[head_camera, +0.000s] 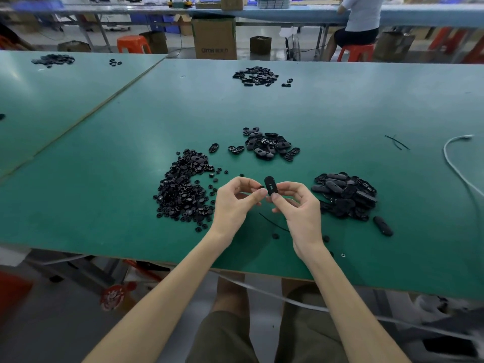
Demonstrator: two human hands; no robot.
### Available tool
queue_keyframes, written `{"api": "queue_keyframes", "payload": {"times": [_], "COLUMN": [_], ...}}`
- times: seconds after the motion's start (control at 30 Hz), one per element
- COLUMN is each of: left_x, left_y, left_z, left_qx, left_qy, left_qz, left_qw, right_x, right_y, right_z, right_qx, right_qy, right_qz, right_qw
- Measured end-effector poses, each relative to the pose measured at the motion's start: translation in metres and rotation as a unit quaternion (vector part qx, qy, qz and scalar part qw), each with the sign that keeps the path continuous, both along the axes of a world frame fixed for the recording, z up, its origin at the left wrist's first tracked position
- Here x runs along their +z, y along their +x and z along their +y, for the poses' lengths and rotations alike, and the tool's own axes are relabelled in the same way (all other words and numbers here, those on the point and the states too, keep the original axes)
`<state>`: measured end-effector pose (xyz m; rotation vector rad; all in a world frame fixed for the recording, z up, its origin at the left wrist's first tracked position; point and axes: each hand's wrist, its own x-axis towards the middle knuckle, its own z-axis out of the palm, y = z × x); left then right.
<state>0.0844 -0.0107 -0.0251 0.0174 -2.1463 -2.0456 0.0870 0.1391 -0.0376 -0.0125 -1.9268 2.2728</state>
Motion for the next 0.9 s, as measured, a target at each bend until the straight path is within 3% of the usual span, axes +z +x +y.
{"api": "queue_keyframes", "payload": {"times": [0.3,0.9], "left_x": [-0.0049,-0.0093], "left_y": [0.0004,0.0000], "left_z": [0.0054,0.0026], "left_qx": [0.027,0.007], "left_qy": [-0.041,-0.003], "left_qz": [0.024,0.023], "left_qw": [0.999,1.000], "right_x": [0.0000,0.0018], "right_y": [-0.0004,0.0024], "right_z": [-0.0007,0.0000], "right_qx": [0.016,0.055], "right_qy": [0.014,0.020], "right_qz": [0.000,0.007], "right_qw": [1.000,0.998]}}
